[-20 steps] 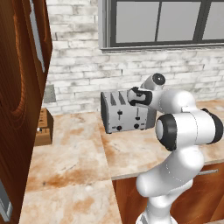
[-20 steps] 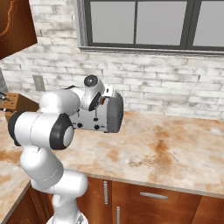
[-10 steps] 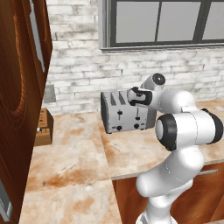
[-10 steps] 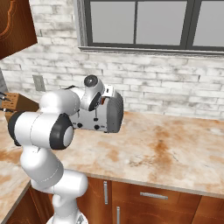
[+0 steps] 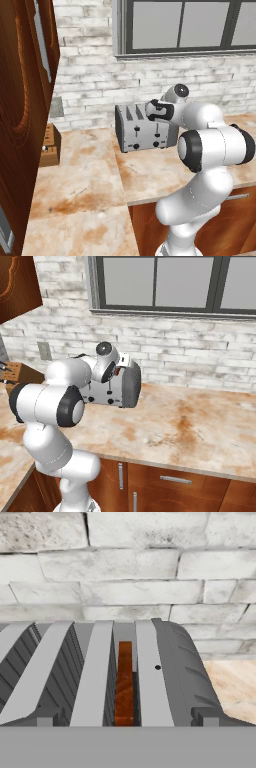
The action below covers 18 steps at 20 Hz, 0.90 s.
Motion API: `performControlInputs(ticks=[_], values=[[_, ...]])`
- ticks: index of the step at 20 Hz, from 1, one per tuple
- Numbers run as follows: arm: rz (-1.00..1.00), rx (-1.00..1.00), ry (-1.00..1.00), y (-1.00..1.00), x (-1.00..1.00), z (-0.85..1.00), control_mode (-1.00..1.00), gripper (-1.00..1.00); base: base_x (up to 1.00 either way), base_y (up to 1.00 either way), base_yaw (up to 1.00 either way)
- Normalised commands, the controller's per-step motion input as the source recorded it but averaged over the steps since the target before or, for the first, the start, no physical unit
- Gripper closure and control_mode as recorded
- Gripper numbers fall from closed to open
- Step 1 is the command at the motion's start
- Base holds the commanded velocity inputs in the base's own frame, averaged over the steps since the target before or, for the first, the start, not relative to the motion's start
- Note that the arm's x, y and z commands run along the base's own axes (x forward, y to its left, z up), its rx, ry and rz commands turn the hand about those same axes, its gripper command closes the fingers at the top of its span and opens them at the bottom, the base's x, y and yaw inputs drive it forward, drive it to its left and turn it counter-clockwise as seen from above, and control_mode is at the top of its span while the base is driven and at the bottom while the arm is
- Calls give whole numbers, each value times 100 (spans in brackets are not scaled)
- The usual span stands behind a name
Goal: Start the toaster. Once the lever pops up, take the bread to the plate on the dining counter.
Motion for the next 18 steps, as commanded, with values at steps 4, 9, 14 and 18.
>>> performControlInputs(ticks=[4, 9, 14, 18], values=[[0, 0, 0, 0, 0, 0, -100, -100, 0, 0, 0], [0, 0, 0, 0, 0, 0, -100, -100, 0, 0, 0], [0, 0, 0, 0, 0, 0, -100, -100, 0, 0, 0], [0, 0, 0, 0, 0, 0, -100, -100, 0, 0, 0]])
